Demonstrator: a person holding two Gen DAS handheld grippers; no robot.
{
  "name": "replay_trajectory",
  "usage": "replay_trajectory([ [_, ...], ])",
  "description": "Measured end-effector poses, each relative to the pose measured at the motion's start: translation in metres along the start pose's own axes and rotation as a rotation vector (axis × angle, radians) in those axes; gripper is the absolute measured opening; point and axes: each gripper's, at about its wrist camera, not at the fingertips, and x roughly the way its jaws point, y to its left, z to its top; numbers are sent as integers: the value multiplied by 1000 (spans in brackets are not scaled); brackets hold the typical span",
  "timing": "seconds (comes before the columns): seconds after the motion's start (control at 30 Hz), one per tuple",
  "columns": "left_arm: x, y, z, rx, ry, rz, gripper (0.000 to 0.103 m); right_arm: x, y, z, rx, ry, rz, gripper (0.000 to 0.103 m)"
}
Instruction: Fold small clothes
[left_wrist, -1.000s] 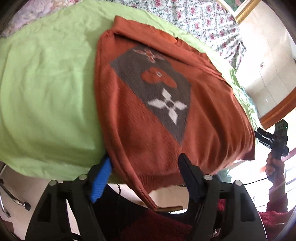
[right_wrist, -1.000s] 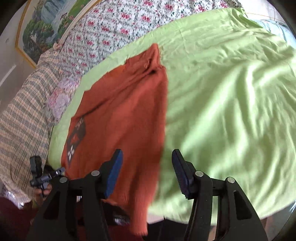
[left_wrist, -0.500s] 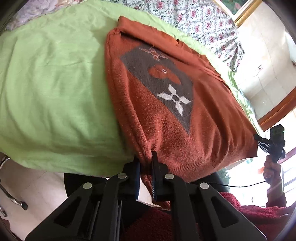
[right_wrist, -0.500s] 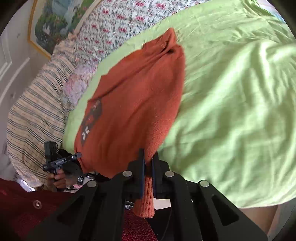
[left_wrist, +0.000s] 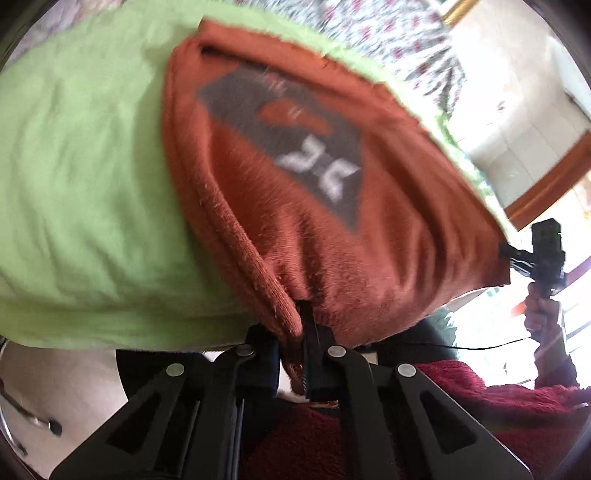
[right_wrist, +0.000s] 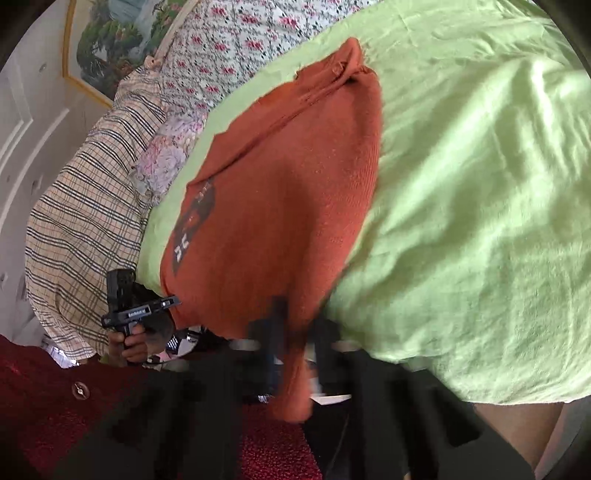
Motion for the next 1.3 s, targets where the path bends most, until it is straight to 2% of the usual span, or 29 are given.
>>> replay_trajectory([
  [0.17, -48, -9, 10, -7, -147, -62, 6, -25, 2, 4, 25, -140, 108, 8],
  [0.4, -82, -10, 43, -54, -289, -155, 6, -35, 20, 31, 15, -251, 157, 8],
  [0.57, -87, -11, 88, -41, -388, -142, 5, -34, 24, 71, 23, -342, 169, 8],
  [0.73, -79, 2, 152, -71, -462, -81, 5, -18, 19, 127, 44, -409, 131, 8],
  [0.87, -63, 22, 198, -106, -475, -59, 5, 0, 12, 179, 69, -418, 76, 7],
  [0.97, -40, 35, 231, -134, -451, -27, 5, 17, 9, 215, 64, -398, 31, 7],
  [1.13, -6, 52, 261, -174, -396, -13, 5, 53, -9, 263, 83, -339, -37, 7],
  [1.3, 19, 65, 289, -186, -362, 5, 5, 81, -31, 291, 106, -325, -67, 7],
])
